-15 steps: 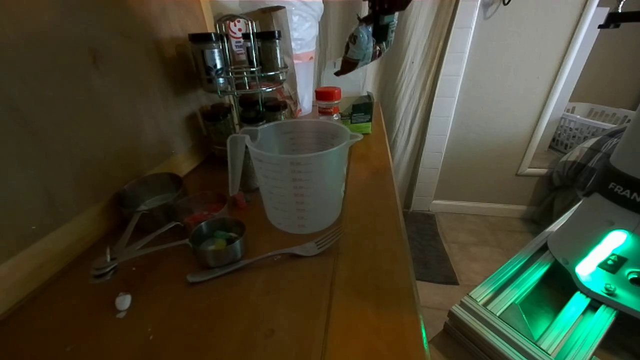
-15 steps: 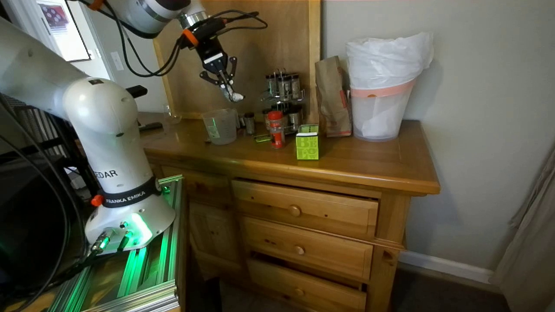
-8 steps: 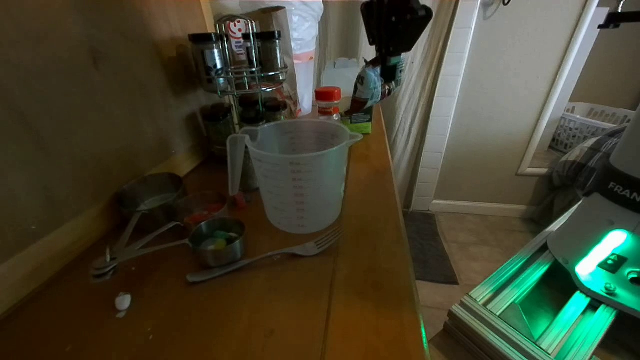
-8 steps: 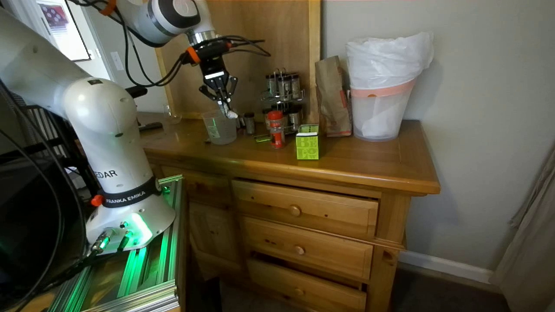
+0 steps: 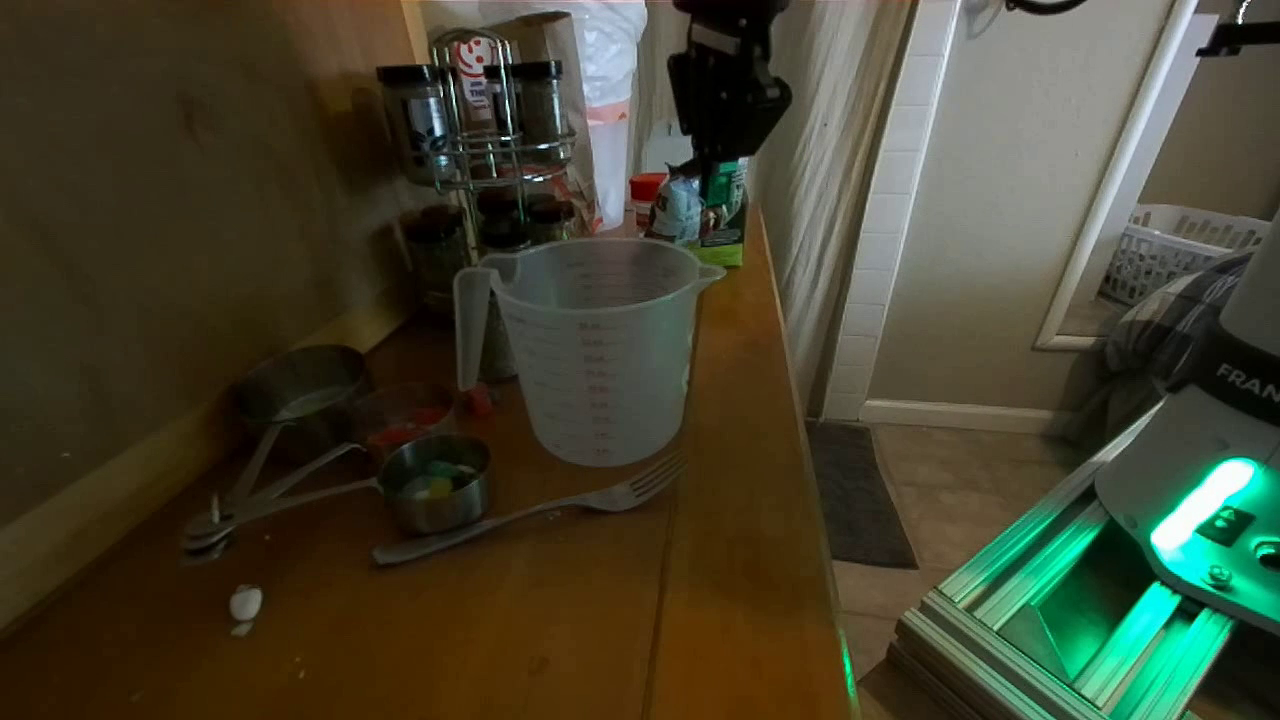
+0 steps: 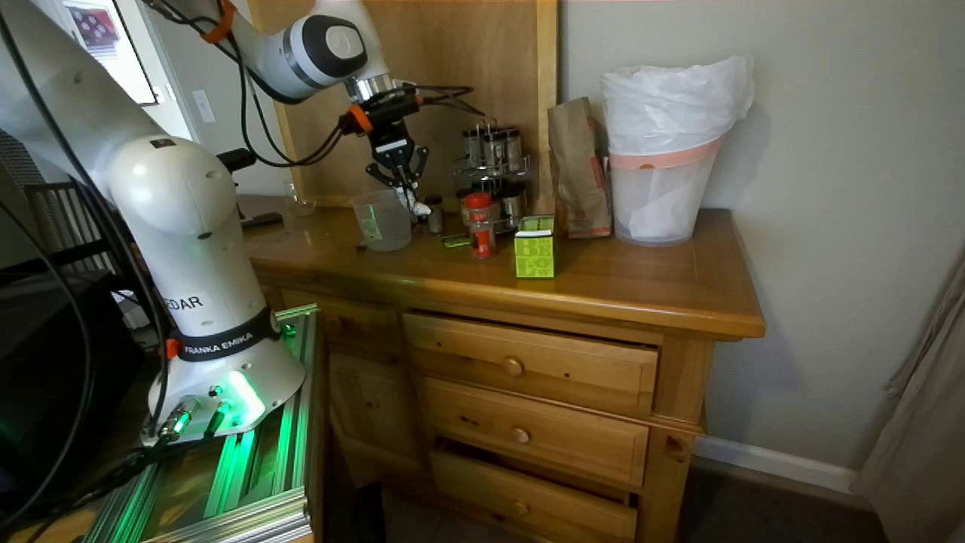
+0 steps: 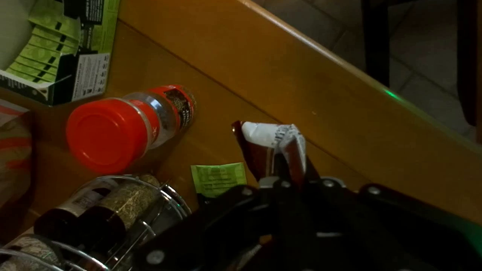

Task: Remove the object from the jar and place it on the table

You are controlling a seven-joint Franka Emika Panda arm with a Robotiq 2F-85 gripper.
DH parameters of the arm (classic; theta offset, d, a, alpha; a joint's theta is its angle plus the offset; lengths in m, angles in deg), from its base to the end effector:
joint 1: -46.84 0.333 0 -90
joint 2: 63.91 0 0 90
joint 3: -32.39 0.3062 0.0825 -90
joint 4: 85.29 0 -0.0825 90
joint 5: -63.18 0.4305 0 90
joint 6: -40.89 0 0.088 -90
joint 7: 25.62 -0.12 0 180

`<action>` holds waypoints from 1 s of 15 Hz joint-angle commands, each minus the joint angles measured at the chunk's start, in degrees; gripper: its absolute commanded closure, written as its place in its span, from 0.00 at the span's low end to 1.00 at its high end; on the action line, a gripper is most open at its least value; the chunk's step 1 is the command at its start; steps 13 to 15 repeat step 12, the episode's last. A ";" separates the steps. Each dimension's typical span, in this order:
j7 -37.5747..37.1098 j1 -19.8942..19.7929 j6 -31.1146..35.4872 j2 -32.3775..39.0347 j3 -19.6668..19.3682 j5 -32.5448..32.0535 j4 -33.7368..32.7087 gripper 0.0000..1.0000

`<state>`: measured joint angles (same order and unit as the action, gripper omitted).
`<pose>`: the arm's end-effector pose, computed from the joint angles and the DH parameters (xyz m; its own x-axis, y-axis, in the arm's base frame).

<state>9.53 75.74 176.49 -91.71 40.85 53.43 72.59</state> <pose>0.3344 0.2406 0.3160 0.2060 0.9772 -0.0515 0.9600 -0.1916 0.2040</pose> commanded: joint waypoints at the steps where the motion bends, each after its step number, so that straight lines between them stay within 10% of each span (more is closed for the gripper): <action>1: 1.94 -1.00 3.84 2.60 0.31 -0.06 -0.06 0.61; 8: -5.78 -4.21 -6.60 -4.45 6.67 -7.70 -1.40 0.14; 10: -0.63 1.19 -10.35 -9.12 5.24 -2.96 -1.72 0.02; 15: -3.01 -0.81 -7.70 -4.69 5.27 -4.92 -2.30 0.11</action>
